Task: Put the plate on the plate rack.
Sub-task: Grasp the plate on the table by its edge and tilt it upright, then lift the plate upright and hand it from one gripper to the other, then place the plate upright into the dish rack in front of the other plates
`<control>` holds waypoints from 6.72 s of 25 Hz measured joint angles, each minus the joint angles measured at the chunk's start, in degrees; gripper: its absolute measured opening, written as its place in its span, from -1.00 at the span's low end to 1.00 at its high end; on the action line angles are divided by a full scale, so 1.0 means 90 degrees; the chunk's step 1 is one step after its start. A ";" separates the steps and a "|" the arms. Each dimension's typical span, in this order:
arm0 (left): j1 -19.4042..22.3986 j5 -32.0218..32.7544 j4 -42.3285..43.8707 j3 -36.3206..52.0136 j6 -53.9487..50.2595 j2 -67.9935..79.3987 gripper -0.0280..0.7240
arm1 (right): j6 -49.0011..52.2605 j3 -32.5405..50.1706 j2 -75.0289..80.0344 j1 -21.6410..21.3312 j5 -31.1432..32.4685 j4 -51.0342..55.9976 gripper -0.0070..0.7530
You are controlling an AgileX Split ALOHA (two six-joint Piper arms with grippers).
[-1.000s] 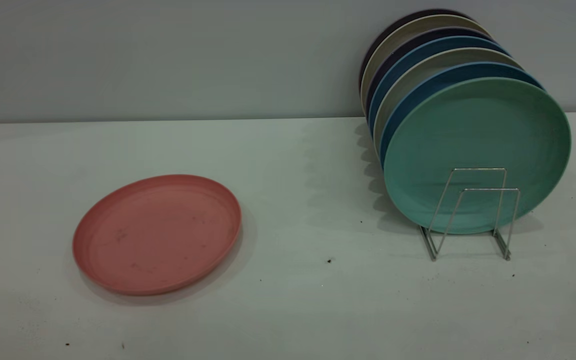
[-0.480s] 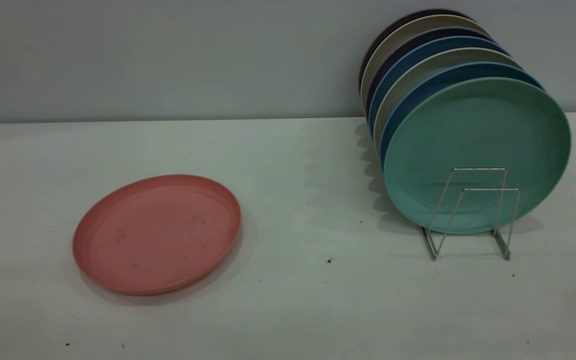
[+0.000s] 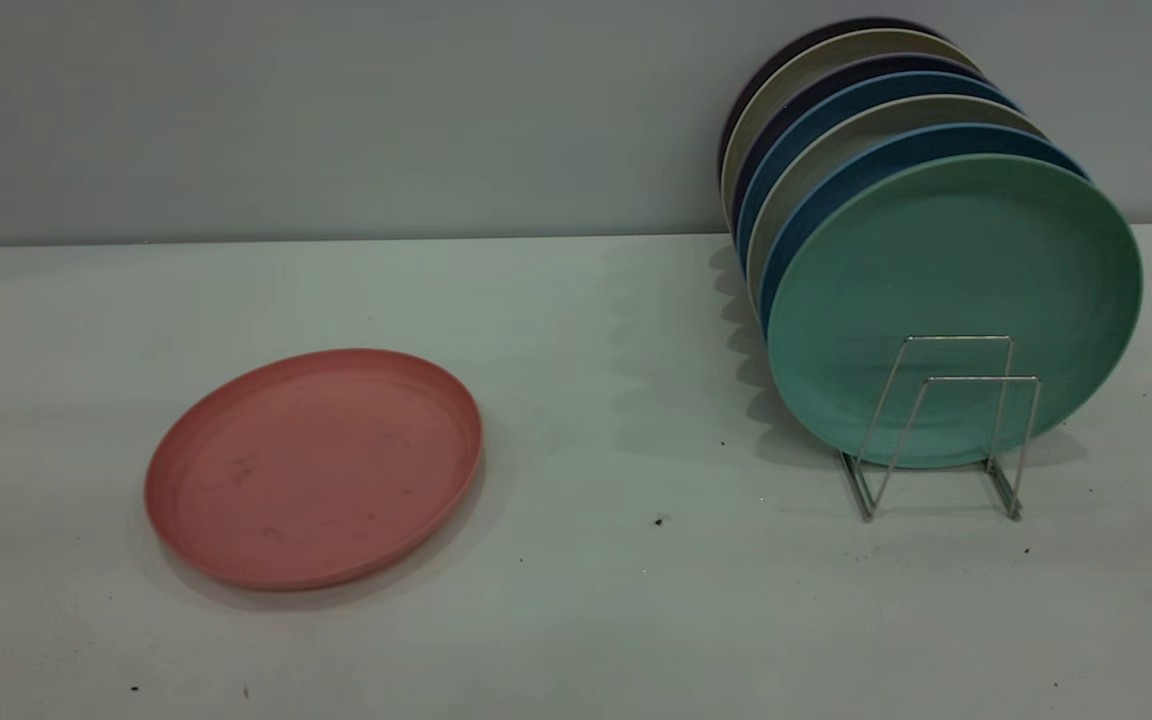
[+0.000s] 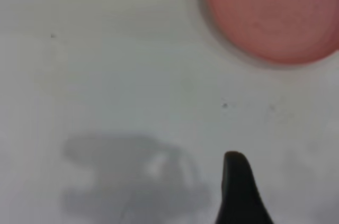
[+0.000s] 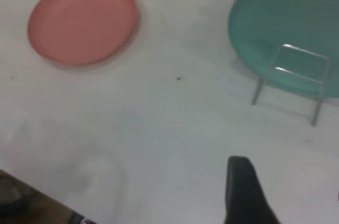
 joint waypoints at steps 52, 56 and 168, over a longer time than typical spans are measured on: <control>0.0479 -0.2458 -0.6381 -0.2813 0.5514 0.8223 0.28 | -0.2078 -0.0019 0.2218 0.0000 -0.0690 0.1761 0.17; 0.0479 -0.2415 -0.7216 -0.2813 0.6233 0.8340 0.23 | -0.2078 -0.0019 0.2218 0.0000 -0.0690 0.1761 0.17; 0.0124 0.0633 -0.9271 -0.3523 1.0107 0.7663 -0.12 | -0.8229 -0.1644 0.6253 -0.0670 -0.0282 0.4082 -0.54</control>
